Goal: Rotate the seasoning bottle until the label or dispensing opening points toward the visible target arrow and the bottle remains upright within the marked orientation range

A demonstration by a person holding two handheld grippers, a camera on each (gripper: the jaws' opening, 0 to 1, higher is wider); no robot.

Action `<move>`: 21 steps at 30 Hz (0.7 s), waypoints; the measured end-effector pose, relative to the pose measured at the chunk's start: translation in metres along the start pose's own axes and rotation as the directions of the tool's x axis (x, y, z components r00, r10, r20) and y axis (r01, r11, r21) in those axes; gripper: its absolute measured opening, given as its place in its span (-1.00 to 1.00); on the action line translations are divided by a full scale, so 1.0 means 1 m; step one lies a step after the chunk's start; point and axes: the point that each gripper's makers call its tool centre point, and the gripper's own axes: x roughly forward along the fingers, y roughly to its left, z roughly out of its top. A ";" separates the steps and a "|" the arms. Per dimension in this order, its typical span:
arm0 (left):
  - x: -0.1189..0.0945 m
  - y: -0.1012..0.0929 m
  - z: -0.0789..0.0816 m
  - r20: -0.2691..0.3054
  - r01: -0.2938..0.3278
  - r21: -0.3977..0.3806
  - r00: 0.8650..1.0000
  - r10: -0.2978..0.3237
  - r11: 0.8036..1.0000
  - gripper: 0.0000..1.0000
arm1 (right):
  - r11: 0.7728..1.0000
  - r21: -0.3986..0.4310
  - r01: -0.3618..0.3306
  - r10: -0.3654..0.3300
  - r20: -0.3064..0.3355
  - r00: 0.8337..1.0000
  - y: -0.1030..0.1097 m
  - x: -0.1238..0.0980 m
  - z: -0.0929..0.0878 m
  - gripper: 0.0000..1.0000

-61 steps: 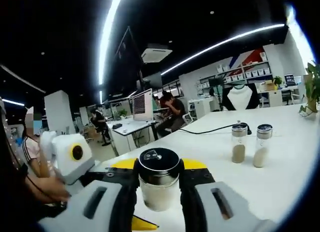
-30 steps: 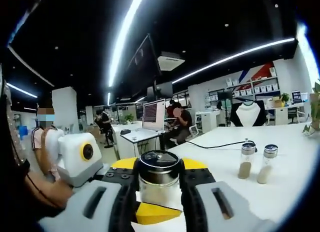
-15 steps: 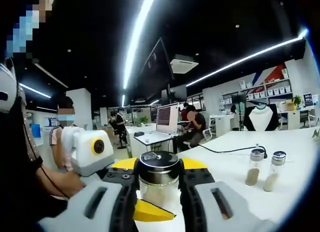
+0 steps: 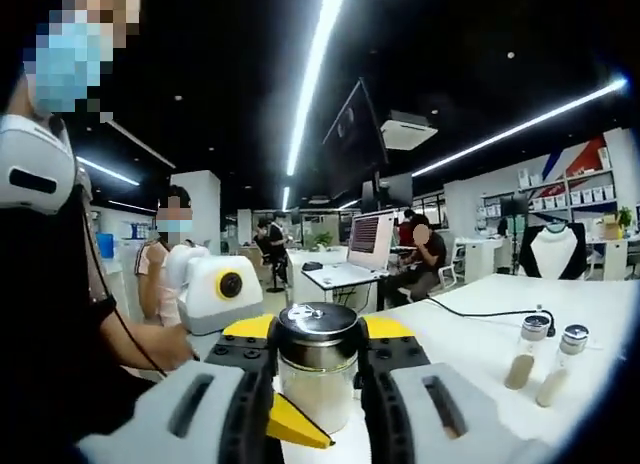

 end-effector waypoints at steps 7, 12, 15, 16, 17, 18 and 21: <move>-0.003 0.032 0.000 -0.017 -0.221 0.012 0.975 0.221 0.975 -0.24 | 0.981 -0.009 0.195 -0.195 -0.014 0.981 -0.018 0.010 -0.006 -0.41; -0.003 0.037 -0.002 -0.041 -0.274 0.055 0.960 0.276 0.960 -0.24 | 0.948 -0.022 0.319 -0.319 0.006 0.948 -0.022 0.018 -0.004 -0.40; -0.005 0.038 -0.003 -0.038 -0.295 0.057 0.954 0.298 0.954 -0.24 | 0.936 0.002 0.352 -0.351 0.029 0.936 -0.024 0.021 -0.005 -0.40; -0.006 0.038 -0.003 -0.037 -0.298 0.054 0.953 0.301 0.953 -0.24 | 0.935 0.020 0.355 -0.355 0.038 0.934 -0.025 0.020 -0.004 -0.41; -0.006 0.038 -0.003 -0.037 -0.298 0.055 0.953 0.300 0.953 -0.24 | 0.934 0.034 0.355 -0.356 0.046 0.933 -0.027 0.019 -0.004 -0.42; -0.007 0.039 -0.003 -0.035 -0.297 0.057 0.954 0.299 0.953 -0.24 | 0.937 0.051 0.346 -0.348 0.052 0.936 -0.027 0.019 -0.003 -0.42; -0.009 0.038 -0.002 -0.029 -0.285 0.069 0.957 0.287 0.956 -0.24 | 0.946 0.032 0.322 -0.323 0.049 0.945 -0.028 0.019 -0.002 -0.43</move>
